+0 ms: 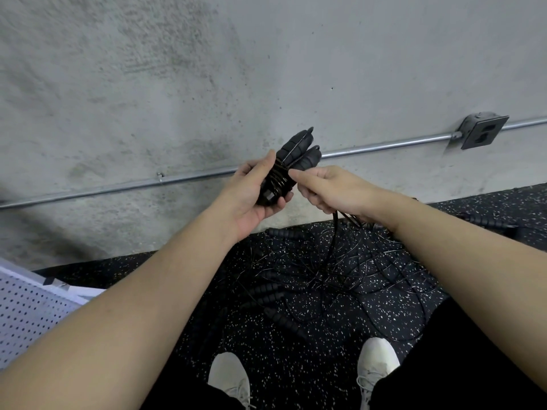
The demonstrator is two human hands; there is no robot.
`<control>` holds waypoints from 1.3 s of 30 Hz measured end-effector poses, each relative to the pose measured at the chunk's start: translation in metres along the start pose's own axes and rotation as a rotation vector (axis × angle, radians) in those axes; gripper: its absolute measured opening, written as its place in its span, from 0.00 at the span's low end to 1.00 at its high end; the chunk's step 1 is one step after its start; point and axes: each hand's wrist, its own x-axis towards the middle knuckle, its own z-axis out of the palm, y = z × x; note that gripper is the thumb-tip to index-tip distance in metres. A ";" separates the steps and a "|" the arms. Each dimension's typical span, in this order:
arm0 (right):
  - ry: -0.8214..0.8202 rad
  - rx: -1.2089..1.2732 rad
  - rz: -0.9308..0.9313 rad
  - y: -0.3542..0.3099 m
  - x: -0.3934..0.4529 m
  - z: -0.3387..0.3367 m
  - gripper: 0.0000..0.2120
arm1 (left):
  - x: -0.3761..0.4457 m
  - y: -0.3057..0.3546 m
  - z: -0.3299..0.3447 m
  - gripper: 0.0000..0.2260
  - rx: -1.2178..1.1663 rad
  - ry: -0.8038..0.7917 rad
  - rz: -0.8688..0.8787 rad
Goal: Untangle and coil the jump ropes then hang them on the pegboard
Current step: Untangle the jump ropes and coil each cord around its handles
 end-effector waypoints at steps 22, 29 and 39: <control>0.075 -0.345 -0.020 0.033 -0.005 -0.029 0.12 | -0.014 0.018 -0.023 0.12 0.170 -0.419 -0.075; 0.194 -0.220 0.015 0.033 0.007 -0.030 0.13 | -0.011 0.015 -0.026 0.07 0.586 -0.396 -0.094; 0.219 -0.112 -0.027 0.018 0.009 -0.019 0.17 | -0.002 0.002 -0.011 0.22 1.094 -0.278 0.046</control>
